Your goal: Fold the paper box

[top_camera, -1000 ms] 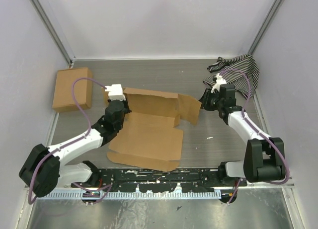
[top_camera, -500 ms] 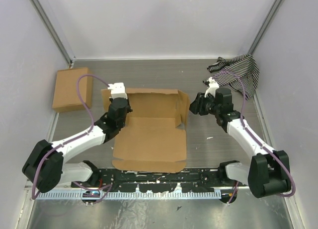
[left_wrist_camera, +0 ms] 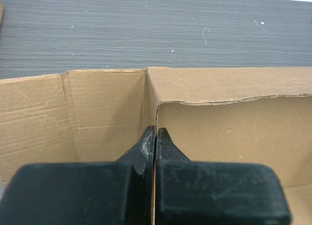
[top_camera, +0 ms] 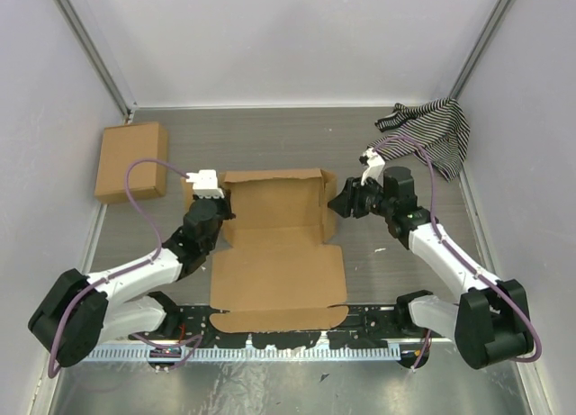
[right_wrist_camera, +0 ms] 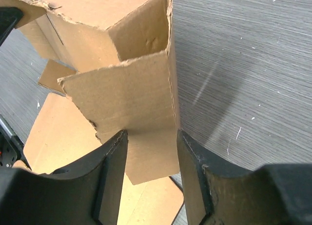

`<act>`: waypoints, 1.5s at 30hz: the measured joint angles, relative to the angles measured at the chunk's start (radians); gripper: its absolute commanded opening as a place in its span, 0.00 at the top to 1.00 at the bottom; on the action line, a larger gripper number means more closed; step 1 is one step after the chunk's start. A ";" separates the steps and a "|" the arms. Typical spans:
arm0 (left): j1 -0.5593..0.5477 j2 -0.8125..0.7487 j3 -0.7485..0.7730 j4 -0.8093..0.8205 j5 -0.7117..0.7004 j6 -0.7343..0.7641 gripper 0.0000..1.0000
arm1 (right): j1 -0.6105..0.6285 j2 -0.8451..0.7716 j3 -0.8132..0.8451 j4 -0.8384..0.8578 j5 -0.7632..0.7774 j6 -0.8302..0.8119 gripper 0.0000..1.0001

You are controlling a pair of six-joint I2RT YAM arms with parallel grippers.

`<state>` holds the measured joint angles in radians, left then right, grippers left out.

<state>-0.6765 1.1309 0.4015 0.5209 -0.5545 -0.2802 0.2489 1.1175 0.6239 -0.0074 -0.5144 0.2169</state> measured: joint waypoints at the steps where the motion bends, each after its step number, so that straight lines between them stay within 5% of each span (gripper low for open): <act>1: 0.000 -0.005 -0.003 0.006 0.010 0.001 1.00 | 0.000 -0.001 0.000 0.002 -0.001 -0.002 0.49; 16: 0.000 -0.211 -0.117 0.043 0.048 0.016 1.00 | 0.063 -0.068 -0.024 0.002 0.014 -0.009 0.48; 45: -0.001 -0.133 -0.139 0.080 0.061 -0.019 1.00 | 0.138 -0.068 -0.100 0.081 0.105 -0.059 0.48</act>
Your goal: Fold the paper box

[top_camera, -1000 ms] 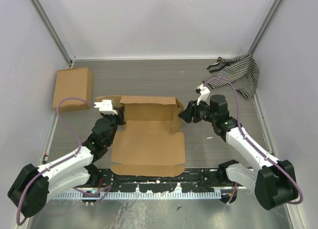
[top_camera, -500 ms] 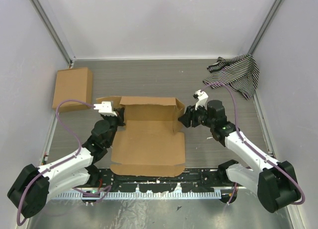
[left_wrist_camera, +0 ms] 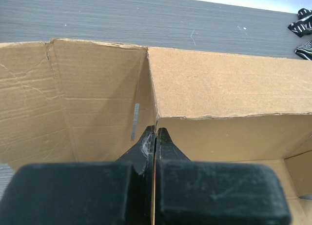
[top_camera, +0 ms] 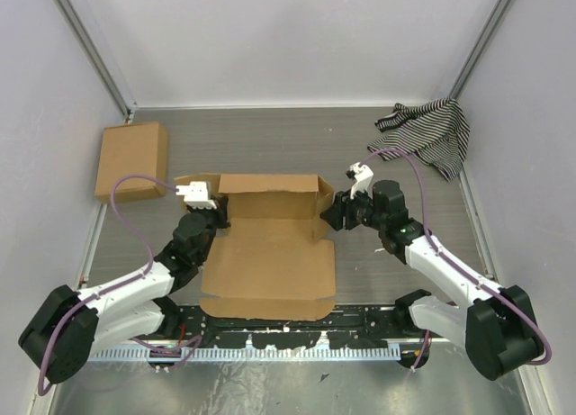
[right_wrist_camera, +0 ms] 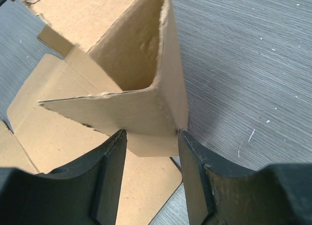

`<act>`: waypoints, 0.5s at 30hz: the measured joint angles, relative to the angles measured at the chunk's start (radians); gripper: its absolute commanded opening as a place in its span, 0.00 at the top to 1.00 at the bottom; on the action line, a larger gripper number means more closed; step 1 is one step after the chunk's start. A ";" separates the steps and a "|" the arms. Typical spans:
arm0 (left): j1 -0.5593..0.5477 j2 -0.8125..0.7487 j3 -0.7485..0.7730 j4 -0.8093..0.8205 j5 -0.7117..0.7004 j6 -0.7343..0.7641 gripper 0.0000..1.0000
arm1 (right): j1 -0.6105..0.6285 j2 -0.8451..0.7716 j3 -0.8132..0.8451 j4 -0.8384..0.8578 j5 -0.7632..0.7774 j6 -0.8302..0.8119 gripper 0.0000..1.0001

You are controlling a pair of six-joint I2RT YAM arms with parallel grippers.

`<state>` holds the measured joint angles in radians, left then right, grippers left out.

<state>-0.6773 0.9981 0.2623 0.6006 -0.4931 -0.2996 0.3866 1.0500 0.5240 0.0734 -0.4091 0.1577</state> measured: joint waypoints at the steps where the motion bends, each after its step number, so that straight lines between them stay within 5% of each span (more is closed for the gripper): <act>1: -0.001 0.005 0.003 0.000 -0.003 -0.002 1.00 | 0.004 0.000 0.000 0.003 -0.002 -0.002 0.47; 15: -0.006 0.009 0.019 -0.017 0.002 -0.012 1.00 | 0.040 0.083 0.006 0.106 0.008 -0.006 0.46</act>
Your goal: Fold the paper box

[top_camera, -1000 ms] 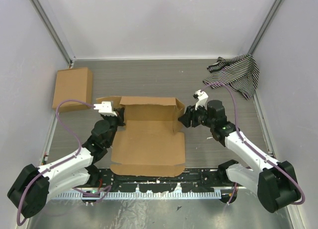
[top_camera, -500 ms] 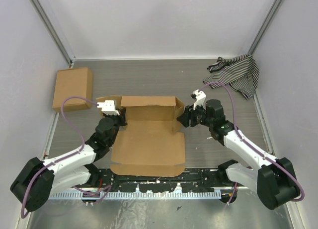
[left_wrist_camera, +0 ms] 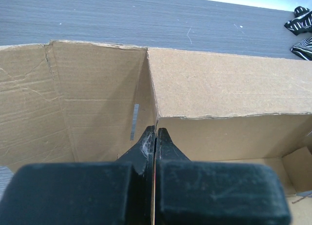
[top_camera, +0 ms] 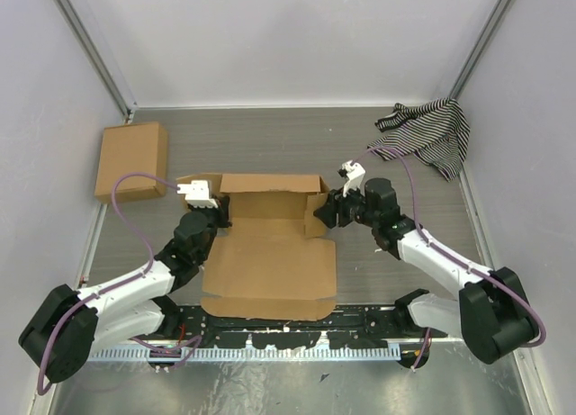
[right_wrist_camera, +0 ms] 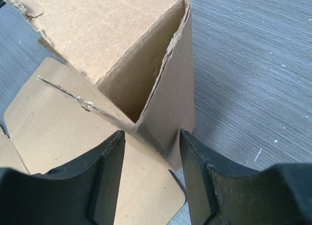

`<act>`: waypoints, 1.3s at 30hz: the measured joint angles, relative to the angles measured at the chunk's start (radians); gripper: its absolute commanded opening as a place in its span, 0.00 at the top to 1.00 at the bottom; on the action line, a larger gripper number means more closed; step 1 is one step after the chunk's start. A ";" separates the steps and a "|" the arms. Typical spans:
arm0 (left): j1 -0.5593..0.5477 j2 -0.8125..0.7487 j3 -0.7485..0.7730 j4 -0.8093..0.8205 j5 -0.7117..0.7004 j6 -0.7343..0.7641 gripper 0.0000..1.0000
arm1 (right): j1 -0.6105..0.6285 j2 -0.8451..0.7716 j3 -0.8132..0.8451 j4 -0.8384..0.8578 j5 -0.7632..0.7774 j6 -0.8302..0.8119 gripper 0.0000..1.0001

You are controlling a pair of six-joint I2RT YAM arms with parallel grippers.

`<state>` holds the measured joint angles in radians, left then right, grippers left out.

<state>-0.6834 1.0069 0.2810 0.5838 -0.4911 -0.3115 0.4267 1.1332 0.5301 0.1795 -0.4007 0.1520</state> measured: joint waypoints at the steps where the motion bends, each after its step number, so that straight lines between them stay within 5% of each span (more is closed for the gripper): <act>1: 0.000 0.000 0.002 -0.004 0.002 0.000 1.00 | 0.003 0.011 0.004 0.003 0.003 -0.001 0.45; 9: 0.000 0.000 0.015 -0.022 0.015 0.002 1.00 | 0.081 0.087 0.039 0.038 0.098 -0.016 0.48; 25: -0.003 -0.058 0.044 -0.142 0.016 0.003 1.00 | 0.239 0.132 0.041 0.100 0.633 0.080 0.98; 29: -0.011 -0.067 0.094 -0.220 0.027 -0.019 0.96 | 0.292 0.138 0.047 0.070 0.818 0.142 0.99; 33: -0.013 -0.072 0.160 -0.345 0.031 -0.065 0.85 | 0.376 0.179 0.100 -0.020 1.062 0.244 0.99; 39: -0.015 -0.100 0.234 -0.504 0.023 -0.123 0.51 | 0.397 0.192 0.111 -0.089 1.226 0.319 0.99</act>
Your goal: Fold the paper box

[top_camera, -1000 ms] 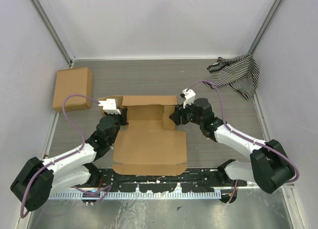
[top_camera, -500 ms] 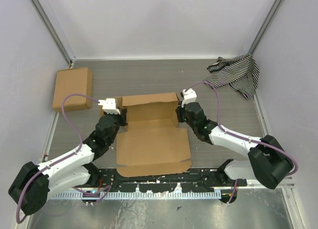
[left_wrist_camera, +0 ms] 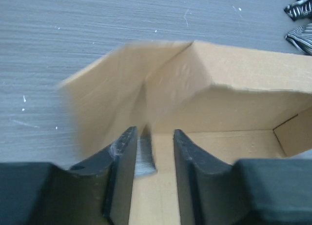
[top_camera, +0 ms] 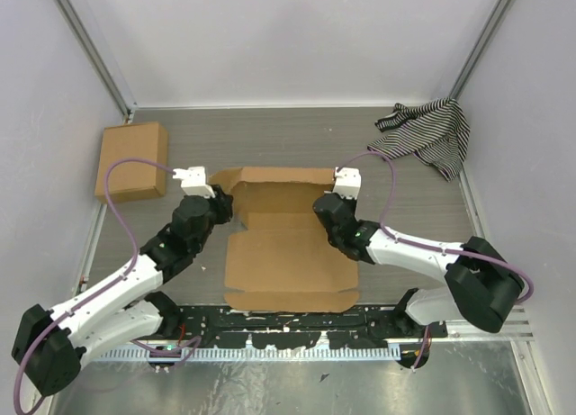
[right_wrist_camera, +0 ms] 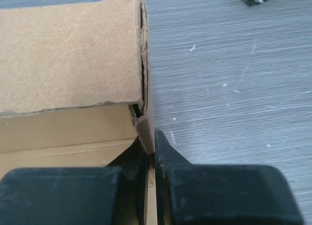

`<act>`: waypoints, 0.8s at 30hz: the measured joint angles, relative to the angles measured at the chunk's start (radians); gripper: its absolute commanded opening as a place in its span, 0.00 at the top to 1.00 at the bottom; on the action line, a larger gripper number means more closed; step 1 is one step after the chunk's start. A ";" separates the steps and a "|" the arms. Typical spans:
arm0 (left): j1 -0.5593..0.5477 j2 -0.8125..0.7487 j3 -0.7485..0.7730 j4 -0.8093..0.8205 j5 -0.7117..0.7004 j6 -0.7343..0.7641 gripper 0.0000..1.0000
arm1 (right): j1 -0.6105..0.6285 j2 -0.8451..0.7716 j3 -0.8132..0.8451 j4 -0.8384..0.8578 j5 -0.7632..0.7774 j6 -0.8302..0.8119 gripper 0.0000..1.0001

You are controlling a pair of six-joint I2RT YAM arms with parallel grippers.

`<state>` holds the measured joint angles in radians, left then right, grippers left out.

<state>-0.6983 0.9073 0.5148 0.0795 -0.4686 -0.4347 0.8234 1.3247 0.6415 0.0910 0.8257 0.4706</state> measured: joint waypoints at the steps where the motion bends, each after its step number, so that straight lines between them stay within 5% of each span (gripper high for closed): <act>1: 0.001 -0.011 0.010 -0.028 -0.010 -0.007 0.47 | -0.003 0.000 0.000 -0.009 0.018 0.000 0.99; 9: 0.011 -0.059 0.077 -0.152 -0.132 -0.016 0.34 | -0.066 -0.025 0.000 -0.018 -0.010 -0.051 0.99; 16: 0.174 0.082 0.225 -0.171 -0.161 -0.014 0.41 | -0.218 -0.117 -0.024 -0.032 -0.160 -0.134 0.99; 24: 0.407 0.278 0.239 -0.079 -0.003 -0.074 0.49 | -0.365 -0.177 -0.060 -0.034 -0.380 -0.220 0.99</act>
<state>-0.2909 1.1851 0.7536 0.0002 -0.4713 -0.5087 0.4580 1.1477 0.5816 0.0570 0.4458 0.2508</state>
